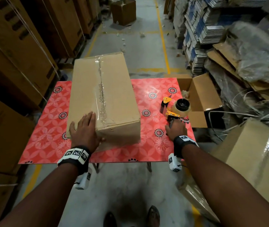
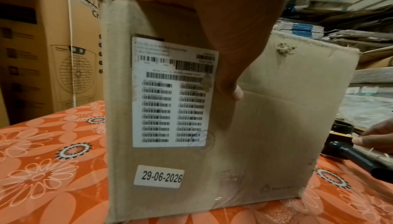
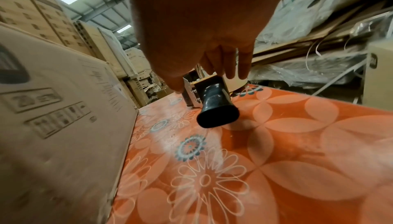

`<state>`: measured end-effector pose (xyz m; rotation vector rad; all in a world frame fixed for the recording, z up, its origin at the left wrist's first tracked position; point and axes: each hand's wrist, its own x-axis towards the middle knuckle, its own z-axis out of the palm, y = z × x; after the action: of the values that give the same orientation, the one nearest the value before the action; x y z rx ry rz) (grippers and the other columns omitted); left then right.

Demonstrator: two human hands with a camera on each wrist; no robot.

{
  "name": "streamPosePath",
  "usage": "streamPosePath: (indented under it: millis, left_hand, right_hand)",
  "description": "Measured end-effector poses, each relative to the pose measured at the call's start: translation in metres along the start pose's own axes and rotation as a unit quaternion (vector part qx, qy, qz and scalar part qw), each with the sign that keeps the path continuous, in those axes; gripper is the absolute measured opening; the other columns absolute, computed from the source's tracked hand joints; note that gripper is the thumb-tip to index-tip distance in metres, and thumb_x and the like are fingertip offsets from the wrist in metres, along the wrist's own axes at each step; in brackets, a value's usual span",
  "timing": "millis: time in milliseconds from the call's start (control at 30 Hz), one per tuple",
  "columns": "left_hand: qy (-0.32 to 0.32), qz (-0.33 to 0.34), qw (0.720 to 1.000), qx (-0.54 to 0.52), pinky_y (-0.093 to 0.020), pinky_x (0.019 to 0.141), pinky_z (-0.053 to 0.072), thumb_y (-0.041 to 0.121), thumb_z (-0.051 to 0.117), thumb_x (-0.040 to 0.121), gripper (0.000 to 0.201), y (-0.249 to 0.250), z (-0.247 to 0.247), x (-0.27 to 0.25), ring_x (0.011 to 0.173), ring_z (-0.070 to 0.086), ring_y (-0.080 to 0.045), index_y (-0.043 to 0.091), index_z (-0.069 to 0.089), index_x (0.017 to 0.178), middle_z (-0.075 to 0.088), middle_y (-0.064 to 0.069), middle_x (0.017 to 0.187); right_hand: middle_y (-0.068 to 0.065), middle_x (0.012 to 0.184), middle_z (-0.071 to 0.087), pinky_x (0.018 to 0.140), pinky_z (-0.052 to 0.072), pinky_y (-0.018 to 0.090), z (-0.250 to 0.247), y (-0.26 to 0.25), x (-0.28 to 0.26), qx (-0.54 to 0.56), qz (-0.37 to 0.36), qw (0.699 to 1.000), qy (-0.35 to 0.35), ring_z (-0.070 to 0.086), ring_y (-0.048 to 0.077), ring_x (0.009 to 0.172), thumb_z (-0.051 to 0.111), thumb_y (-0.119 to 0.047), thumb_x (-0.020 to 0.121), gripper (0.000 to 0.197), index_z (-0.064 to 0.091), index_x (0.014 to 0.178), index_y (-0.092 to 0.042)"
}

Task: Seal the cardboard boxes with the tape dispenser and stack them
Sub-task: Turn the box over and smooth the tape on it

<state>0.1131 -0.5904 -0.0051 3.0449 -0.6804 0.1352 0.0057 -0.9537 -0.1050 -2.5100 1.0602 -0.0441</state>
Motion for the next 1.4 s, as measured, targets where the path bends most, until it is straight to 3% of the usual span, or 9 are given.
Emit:
streamPosePath:
  millis: [200,333,567,733,900,1100,1267,1333,1400]
  left_hand:
    - [-0.001,-0.005,1.0,0.008,-0.059,0.113,0.018,0.051,0.082,0.063,0.113,0.001,0.0,0.001,0.144,0.026,-0.024,0.023,0.018,0.152,0.024,0.001,0.159]
    - [0.002,-0.007,1.0,0.014,-0.059,0.114,0.018,0.052,0.082,0.061,0.115,0.003,0.0,0.0,0.144,0.027,-0.025,0.022,0.019,0.152,0.025,0.001,0.158]
    - [0.003,-0.006,1.0,0.012,-0.06,0.112,0.017,0.048,0.085,0.059,0.116,0.002,0.0,0.001,0.142,0.029,-0.028,0.021,0.022,0.152,0.026,-0.001,0.157]
    - [0.005,-0.004,1.0,0.017,-0.061,0.111,0.018,0.047,0.086,0.058,0.116,0.004,-0.001,-0.001,0.141,0.03,-0.029,0.021,0.022,0.151,0.027,-0.002,0.156]
    - [0.012,0.0,1.0,0.015,-0.06,0.111,0.019,0.05,0.086,0.057,0.117,0.003,0.0,-0.001,0.14,0.031,-0.027,0.021,0.023,0.151,0.028,-0.001,0.156]
    - [0.007,0.003,1.0,0.011,-0.059,0.112,0.018,0.048,0.083,0.063,0.111,0.003,-0.003,-0.002,0.143,0.027,-0.025,0.021,0.02,0.152,0.023,0.001,0.158]
    - [-0.035,0.026,0.999,-0.028,-0.059,0.113,0.009,0.071,0.057,0.075,0.105,-0.004,-0.008,0.0,0.147,0.013,-0.021,0.019,0.01,0.154,0.007,0.001,0.162]
    - [-0.077,0.05,0.995,-0.034,-0.059,0.114,0.006,0.076,0.047,0.078,0.105,-0.011,-0.012,0.001,0.149,0.008,-0.02,0.018,0.007,0.155,0.001,0.001,0.163]
    - [-0.091,0.072,0.989,-0.096,-0.059,0.115,0.011,0.07,0.049,0.082,0.09,-0.019,-0.019,0.0,0.145,0.023,-0.023,0.018,0.025,0.151,0.02,-0.003,0.16]
  right_hand:
    - [0.025,0.116,0.064,0.086,0.049,0.041,0.024,0.001,0.029,0.05,0.077,0.995,-0.05,0.06,0.041,0.108,0.063,-0.045,0.089,0.05,0.064,0.112,0.0]
    - [0.03,0.13,0.052,0.091,0.047,0.043,0.03,0.001,0.032,0.108,0.135,0.983,-0.063,0.057,0.045,0.114,0.065,-0.031,0.093,0.057,0.045,0.13,0.007]
    - [0.031,0.132,0.053,0.095,0.046,0.046,0.03,0.003,0.037,0.18,0.167,0.967,-0.073,0.055,0.047,0.119,0.072,-0.027,0.088,0.068,0.035,0.134,0.008]
    - [0.029,0.128,0.056,0.092,0.047,0.045,0.023,0.003,0.028,0.201,0.179,0.962,-0.051,0.058,0.044,0.115,0.069,-0.021,0.088,0.057,0.042,0.129,0.008]
    - [0.028,0.119,0.06,0.077,0.042,0.038,0.016,-0.013,0.004,0.236,0.133,0.962,-0.039,0.06,0.042,0.106,0.064,-0.018,0.09,0.046,0.043,0.122,0.007]
    - [0.016,0.097,0.058,0.067,0.034,0.031,-0.035,-0.05,-0.027,0.302,0.03,0.95,0.068,0.057,0.033,0.084,0.067,-0.017,0.086,0.037,0.049,0.113,0.001]
    - [-0.001,0.077,0.06,0.055,0.058,0.048,-0.078,-0.08,-0.056,0.345,-0.058,0.927,0.137,0.066,0.032,0.067,0.072,-0.033,0.078,0.035,0.052,0.102,-0.018]
    - [0.006,0.075,0.065,0.047,0.057,0.049,-0.088,-0.096,-0.071,0.389,-0.077,0.912,0.103,0.068,0.032,0.058,0.077,-0.032,0.079,0.03,0.052,0.094,-0.022]
    - [0.016,0.074,0.067,0.04,0.054,0.044,-0.097,-0.115,-0.087,0.42,-0.091,0.9,0.071,0.066,0.032,0.05,0.079,-0.024,0.081,0.029,0.052,0.088,-0.023]
